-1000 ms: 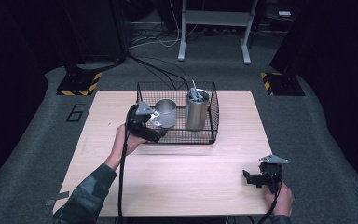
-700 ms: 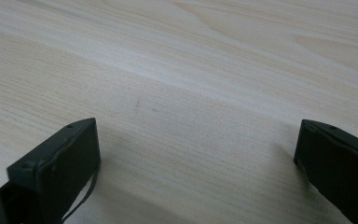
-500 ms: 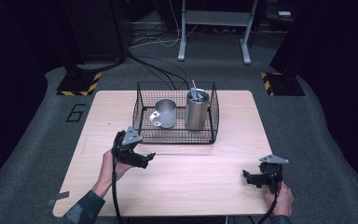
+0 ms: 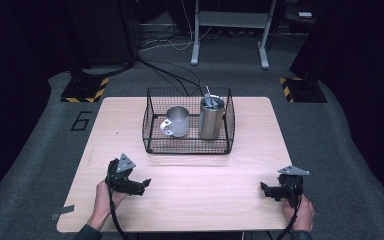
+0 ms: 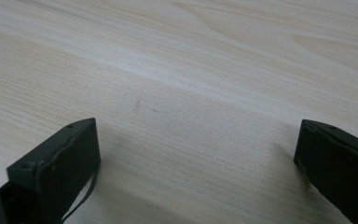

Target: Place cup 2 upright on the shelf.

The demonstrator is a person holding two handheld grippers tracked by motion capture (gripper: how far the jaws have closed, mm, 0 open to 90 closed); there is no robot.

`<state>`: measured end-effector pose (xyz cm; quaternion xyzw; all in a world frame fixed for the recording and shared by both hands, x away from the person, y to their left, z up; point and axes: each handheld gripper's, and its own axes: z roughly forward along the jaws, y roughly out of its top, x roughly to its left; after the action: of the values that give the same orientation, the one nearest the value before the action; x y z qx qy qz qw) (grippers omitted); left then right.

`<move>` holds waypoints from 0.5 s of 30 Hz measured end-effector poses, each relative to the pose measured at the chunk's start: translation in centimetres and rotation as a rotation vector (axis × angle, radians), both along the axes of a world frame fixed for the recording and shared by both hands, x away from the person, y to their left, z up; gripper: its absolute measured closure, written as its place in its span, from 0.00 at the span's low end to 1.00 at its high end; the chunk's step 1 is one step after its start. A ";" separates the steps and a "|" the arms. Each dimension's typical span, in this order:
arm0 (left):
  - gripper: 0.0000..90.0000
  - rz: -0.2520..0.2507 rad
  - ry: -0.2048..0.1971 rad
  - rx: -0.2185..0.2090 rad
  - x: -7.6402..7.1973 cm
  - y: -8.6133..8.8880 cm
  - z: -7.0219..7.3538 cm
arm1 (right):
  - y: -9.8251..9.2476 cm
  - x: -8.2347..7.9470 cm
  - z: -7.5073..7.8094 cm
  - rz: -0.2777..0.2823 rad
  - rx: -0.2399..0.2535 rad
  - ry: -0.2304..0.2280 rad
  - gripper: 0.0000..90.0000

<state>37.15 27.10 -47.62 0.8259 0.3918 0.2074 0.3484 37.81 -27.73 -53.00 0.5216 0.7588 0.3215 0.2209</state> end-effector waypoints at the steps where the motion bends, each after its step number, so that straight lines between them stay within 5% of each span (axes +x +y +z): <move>1: 0.00 0.013 -0.004 0.002 -0.1 0.2 -0.3 | 0.0 0.0 0.0 0.000 0.000 0.000 0.00; 15: 0.00 0.104 0.011 0.006 -1.1 4.6 -3.6 | 0.0 0.0 0.0 0.001 -0.001 0.000 0.00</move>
<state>36.05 31.73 -51.27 0.8065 0.4357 0.2218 0.3325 37.81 -27.74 -52.99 0.5213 0.7591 0.3212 0.2209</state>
